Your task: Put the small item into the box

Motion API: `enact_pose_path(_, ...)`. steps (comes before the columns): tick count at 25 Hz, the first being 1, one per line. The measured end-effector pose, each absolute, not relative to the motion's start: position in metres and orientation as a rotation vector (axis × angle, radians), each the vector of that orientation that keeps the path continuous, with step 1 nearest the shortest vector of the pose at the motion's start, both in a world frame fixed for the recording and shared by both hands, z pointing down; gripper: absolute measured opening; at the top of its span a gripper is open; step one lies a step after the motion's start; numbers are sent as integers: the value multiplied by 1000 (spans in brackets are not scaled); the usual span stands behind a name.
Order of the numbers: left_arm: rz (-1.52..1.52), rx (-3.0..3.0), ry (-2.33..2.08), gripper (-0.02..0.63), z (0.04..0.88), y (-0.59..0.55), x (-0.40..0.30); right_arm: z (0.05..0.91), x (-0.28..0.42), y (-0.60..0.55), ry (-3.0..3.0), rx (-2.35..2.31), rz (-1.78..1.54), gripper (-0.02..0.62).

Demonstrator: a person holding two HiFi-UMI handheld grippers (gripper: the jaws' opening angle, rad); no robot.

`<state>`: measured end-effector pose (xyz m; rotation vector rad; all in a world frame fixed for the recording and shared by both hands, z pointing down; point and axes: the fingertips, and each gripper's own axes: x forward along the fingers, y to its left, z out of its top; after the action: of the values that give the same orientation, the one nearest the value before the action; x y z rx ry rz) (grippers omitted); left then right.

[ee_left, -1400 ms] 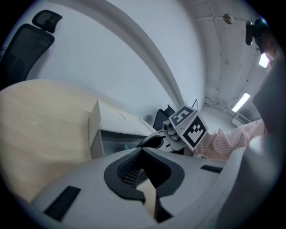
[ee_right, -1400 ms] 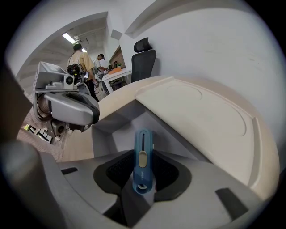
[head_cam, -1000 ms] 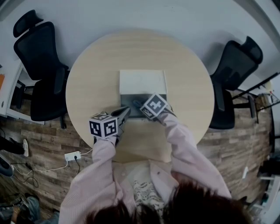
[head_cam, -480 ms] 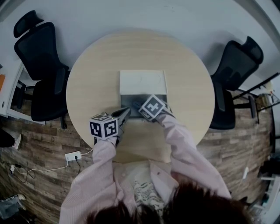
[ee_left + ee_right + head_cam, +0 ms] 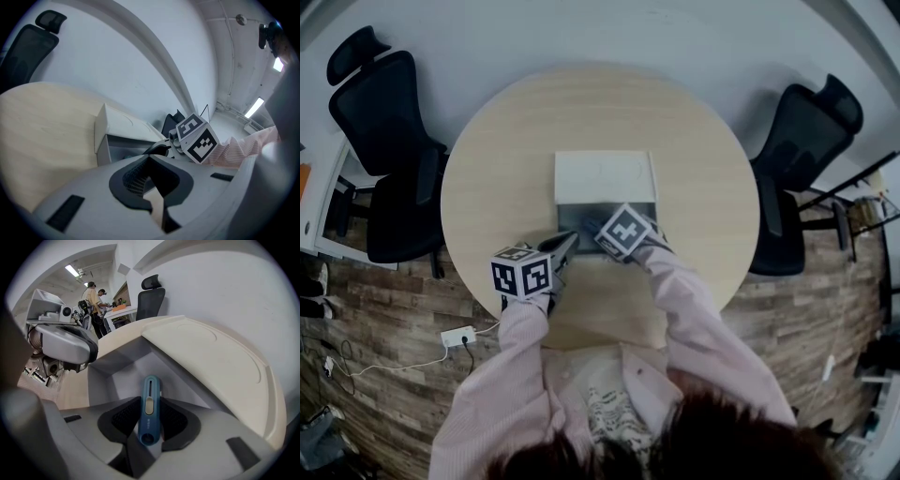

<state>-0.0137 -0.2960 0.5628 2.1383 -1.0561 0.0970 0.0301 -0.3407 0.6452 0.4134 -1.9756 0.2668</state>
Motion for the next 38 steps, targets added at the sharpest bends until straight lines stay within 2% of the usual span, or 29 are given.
enact_pose_path(17,104,2138,-1048,9,564,-296,-12,642,17,-318,-2032,384,352,153)
enact_pose_path(27,108,2144,-1042,9,564,-295,-11,641,23,-322,-2033,452,362,206)
enact_pose_path(35,119,2167,-1023,9,562,-291,-6,620,32,-344,-2142,597,302,201)
enact_pose_path(37,132,2182,-1024,9,562,-289,-5,615,33,-344,-2174,618,309,154)
enact_pose_path(38,136,2191,-1027,9,561,-288,-4,612,33,-342,-2186,623,315,153)
